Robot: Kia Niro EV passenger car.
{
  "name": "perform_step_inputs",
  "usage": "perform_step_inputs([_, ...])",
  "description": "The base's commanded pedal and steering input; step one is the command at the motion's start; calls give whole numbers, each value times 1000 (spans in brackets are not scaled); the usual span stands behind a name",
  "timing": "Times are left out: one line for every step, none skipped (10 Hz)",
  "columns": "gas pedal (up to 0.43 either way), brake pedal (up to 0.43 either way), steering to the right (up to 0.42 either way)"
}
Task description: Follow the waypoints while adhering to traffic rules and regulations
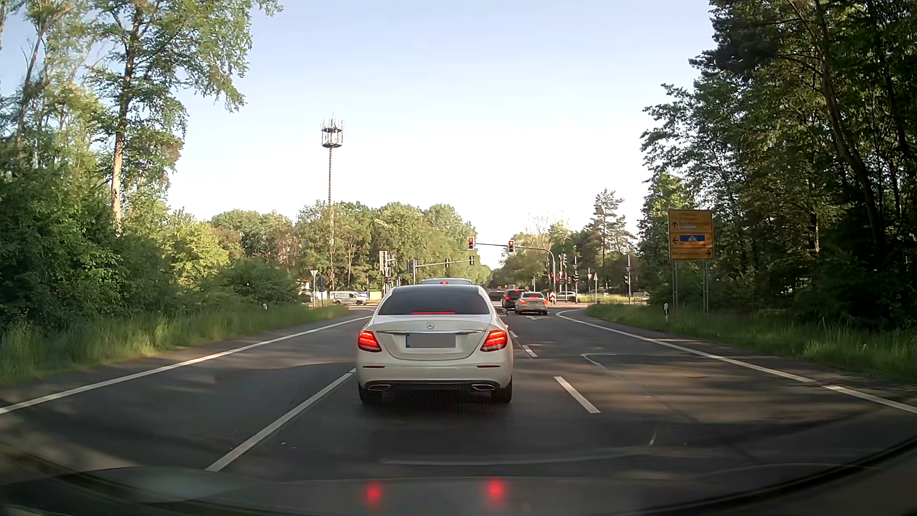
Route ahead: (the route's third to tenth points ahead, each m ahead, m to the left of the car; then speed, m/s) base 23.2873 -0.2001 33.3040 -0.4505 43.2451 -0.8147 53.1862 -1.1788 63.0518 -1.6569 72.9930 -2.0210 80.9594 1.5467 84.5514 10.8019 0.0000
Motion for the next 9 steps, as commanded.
perform_step_inputs([0, 0, -4])
perform_step_inputs([0, 0, -5])
perform_step_inputs([0, 0, -5])
perform_step_inputs([0, 0, -4])
perform_step_inputs([0, 0, -4])
perform_step_inputs([0, 0, -4])
perform_step_inputs([0, 0, -5])
perform_step_inputs([0, 0, -4])
perform_step_inputs([0, 0, -4])
